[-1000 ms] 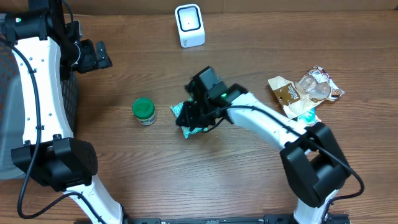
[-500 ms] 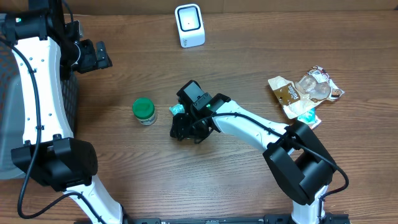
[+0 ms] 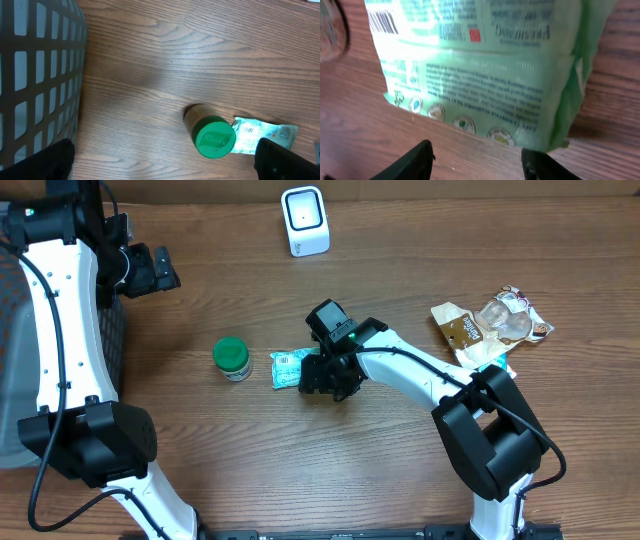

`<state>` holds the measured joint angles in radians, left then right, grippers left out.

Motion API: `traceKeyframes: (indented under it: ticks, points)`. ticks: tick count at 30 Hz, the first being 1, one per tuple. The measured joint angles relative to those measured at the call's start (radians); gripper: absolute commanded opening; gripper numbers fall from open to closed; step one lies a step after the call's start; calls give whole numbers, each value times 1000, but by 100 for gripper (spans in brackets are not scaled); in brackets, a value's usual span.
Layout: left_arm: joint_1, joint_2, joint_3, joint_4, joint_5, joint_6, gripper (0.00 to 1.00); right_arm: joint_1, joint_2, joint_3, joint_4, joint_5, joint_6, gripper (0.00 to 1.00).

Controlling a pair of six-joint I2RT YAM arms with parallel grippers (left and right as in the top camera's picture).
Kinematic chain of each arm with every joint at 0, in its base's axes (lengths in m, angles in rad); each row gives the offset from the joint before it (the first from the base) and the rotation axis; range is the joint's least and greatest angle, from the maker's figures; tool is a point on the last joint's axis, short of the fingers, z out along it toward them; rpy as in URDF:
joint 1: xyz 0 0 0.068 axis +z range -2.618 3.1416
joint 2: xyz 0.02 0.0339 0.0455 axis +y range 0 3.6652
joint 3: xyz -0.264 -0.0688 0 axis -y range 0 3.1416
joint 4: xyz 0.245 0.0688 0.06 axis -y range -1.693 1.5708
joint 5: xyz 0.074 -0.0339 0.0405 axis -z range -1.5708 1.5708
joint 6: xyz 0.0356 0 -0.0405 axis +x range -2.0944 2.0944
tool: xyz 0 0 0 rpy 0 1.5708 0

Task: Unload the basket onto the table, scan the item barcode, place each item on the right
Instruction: 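Reach the right gripper to the flat green packet and grasp it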

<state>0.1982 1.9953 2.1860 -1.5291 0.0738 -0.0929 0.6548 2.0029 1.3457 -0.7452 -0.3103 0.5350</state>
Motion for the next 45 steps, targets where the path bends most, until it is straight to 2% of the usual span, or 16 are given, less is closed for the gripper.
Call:
traceKeyframes:
  ticks: [5, 8, 14, 21, 26, 29, 36, 41, 45]
  points:
    - [0, 0, 0, 0, 0, 0, 100, -71, -41, 0, -19, -31, -63, 63]
    - [0, 0, 0, 0, 0, 0, 100, -175, -90, 0, -11, -64, -126, 76]
    - [0, 0, 0, 0, 0, 0, 100, -349, -76, 0, 48, -198, -278, 75]
    - [0, 0, 0, 0, 0, 0, 99, -348, 81, -1, 72, -393, -373, 75]
    - [0, 0, 0, 0, 0, 0, 100, -315, 93, -1, 100, -442, -386, 74]
    - [0, 0, 0, 0, 0, 0, 99, -273, 97, -1, 148, -449, -370, 67]
    - [0, 0, 0, 0, 0, 0, 100, -188, 149, 2, 248, -456, -228, 47]
    - [0, 0, 0, 0, 0, 0, 99, -182, 173, 5, 264, -476, -166, 26]
    - [0, 0, 0, 0, 0, 0, 100, -183, 183, 4, 282, -474, -133, 14]
